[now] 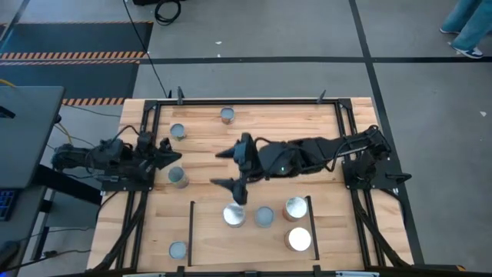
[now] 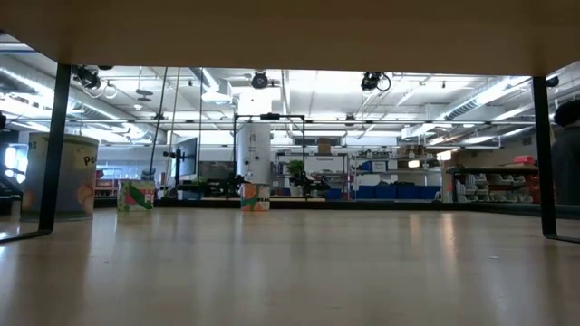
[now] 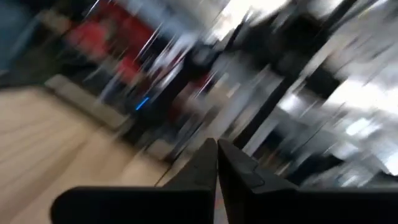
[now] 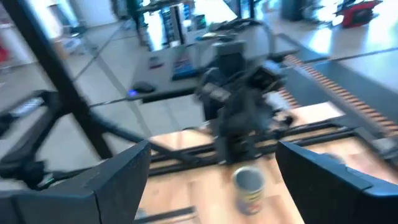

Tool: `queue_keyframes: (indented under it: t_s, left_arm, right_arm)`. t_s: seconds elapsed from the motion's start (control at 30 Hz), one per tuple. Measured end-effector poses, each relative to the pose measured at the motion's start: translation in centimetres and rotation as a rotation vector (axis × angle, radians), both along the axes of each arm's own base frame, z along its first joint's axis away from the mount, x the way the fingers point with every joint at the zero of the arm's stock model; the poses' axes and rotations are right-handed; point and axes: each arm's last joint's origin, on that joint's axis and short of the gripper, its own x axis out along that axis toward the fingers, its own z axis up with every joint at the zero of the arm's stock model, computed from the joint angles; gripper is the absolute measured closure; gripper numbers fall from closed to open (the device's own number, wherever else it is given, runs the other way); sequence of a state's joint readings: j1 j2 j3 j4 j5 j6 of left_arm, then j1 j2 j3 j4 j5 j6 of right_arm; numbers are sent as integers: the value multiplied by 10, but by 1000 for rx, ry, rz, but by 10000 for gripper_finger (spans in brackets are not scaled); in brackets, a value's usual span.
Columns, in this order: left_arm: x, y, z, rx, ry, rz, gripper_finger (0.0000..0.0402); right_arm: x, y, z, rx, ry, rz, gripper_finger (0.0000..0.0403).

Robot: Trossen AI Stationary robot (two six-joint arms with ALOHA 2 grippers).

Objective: Pick and place cans onto a shelf
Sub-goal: Put the large canned peaches on the shelf

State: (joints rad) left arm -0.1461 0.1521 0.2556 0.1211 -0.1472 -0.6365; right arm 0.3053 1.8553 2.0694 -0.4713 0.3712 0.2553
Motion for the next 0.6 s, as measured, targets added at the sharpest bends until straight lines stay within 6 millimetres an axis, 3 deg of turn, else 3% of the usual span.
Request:
queue_keyframes:
  t_s: [0.13,0.33,0.43,0.6]
  left_arm:
    - [-1,1,25,101,341,34,397]
    - [-9,2,50,140,804,33,369]
    - [-9,2,52,125,989,32,335]
    - [-2,0,34,41,1214,37,245]
  right_arm:
    - [-2,-8,7,-37,-16,-40,51]
    - [-9,-11,12,-56,-7,-78,51]
    - [-11,-12,9,-54,29,-86,51]
    - [-14,-9,2,-32,94,-91,51]
